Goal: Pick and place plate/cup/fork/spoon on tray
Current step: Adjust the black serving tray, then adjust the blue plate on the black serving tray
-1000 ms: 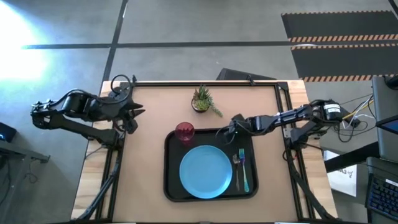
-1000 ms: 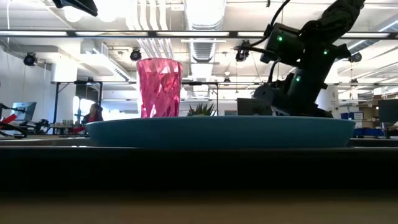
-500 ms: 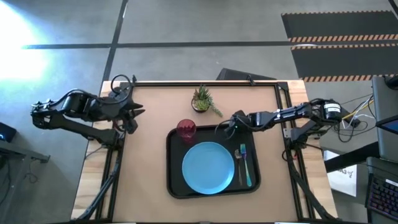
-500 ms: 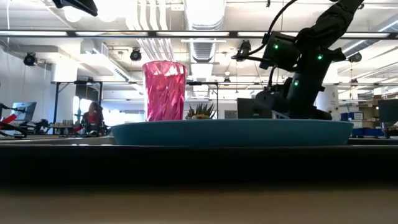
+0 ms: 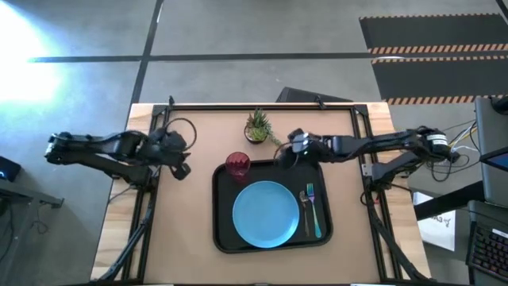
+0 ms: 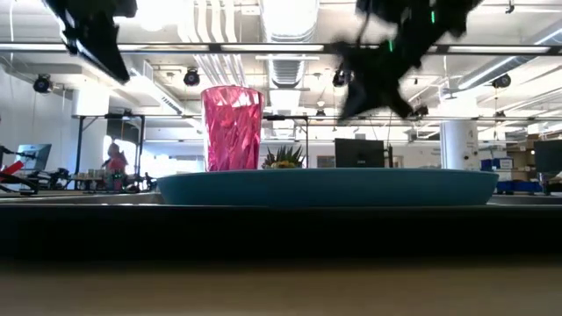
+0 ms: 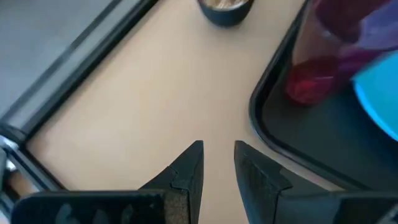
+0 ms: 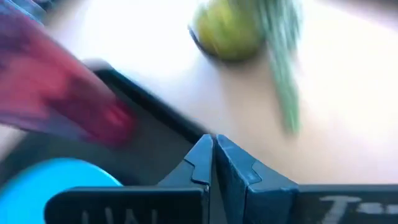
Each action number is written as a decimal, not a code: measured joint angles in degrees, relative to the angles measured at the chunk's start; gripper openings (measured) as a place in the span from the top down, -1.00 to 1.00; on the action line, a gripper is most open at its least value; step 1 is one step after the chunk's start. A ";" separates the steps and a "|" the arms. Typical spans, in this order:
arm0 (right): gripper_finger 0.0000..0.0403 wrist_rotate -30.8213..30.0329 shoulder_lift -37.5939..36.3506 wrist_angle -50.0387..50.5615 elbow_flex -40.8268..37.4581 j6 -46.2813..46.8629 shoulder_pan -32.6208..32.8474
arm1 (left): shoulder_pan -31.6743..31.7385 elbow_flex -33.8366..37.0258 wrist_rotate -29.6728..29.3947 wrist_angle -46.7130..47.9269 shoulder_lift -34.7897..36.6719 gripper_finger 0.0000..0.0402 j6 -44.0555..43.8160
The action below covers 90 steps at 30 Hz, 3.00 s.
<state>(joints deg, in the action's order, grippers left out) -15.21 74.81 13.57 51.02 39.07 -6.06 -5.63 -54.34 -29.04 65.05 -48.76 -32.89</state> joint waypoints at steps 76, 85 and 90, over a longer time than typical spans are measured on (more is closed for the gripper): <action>0.96 -13.31 -11.66 13.76 35.72 -39.62 15.19 | 10.55 20.71 10.79 -47.81 -31.95 1.00 -6.74; 0.96 -13.31 -11.66 22.74 35.68 -32.67 15.19 | 11.67 19.50 9.97 -47.33 -26.80 1.00 -3.97; 0.96 -13.52 -10.40 32.11 32.13 -21.78 15.08 | 11.65 16.27 8.31 -40.31 -18.37 1.00 -3.56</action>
<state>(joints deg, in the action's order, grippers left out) -28.72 64.42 45.68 83.15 17.29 9.02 6.02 -38.08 -20.73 24.74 -67.12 -36.44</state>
